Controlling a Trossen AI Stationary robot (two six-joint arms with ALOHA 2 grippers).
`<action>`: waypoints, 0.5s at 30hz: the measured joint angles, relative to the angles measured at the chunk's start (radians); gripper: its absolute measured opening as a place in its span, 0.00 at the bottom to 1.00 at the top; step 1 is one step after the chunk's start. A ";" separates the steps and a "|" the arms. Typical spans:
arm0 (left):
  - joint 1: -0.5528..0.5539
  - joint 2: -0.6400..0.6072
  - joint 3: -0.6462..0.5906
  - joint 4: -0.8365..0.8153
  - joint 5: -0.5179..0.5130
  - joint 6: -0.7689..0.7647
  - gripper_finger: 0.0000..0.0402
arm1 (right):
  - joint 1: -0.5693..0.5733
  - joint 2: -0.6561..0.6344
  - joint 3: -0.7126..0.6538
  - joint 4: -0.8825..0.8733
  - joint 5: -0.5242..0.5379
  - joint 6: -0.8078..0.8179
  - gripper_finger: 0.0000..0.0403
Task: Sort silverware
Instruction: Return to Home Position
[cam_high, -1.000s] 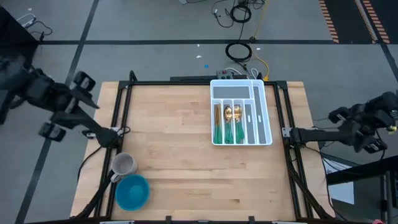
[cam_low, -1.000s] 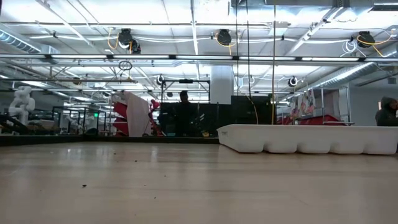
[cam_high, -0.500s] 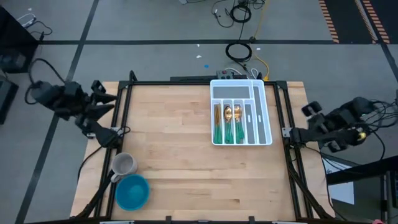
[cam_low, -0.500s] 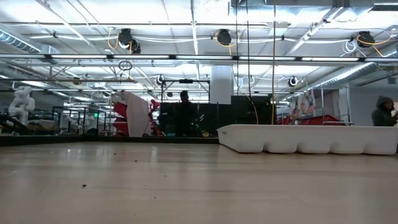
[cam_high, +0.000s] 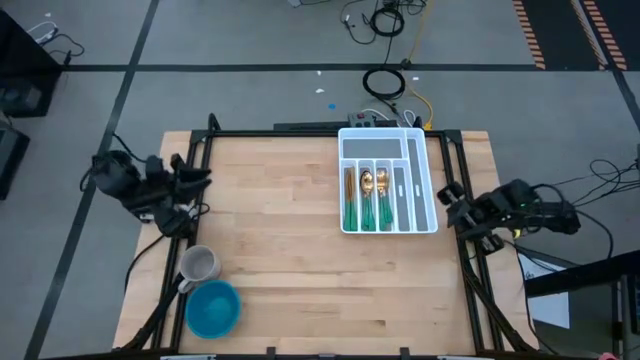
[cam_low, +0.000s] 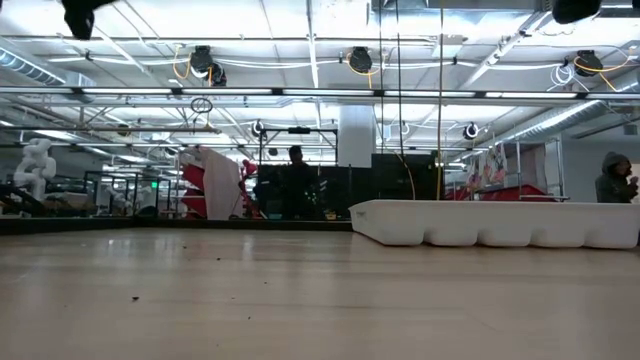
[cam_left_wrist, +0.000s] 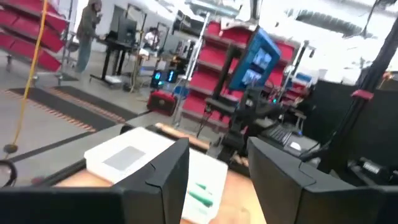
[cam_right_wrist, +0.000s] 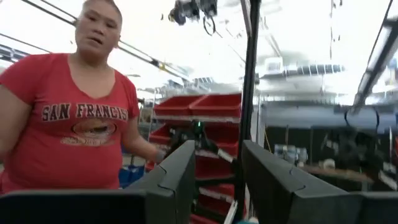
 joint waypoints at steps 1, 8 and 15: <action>0.000 -0.006 -0.020 0.000 -0.001 -0.009 0.42 | 0.000 0.000 -0.021 0.036 0.000 -0.002 0.31; 0.000 -0.084 -0.165 -0.004 -0.074 -0.132 0.42 | 0.000 0.000 -0.130 0.178 0.000 0.026 0.31; 0.000 -0.135 -0.288 -0.005 -0.074 -0.266 0.42 | 0.000 0.000 -0.129 0.098 -0.052 0.021 0.31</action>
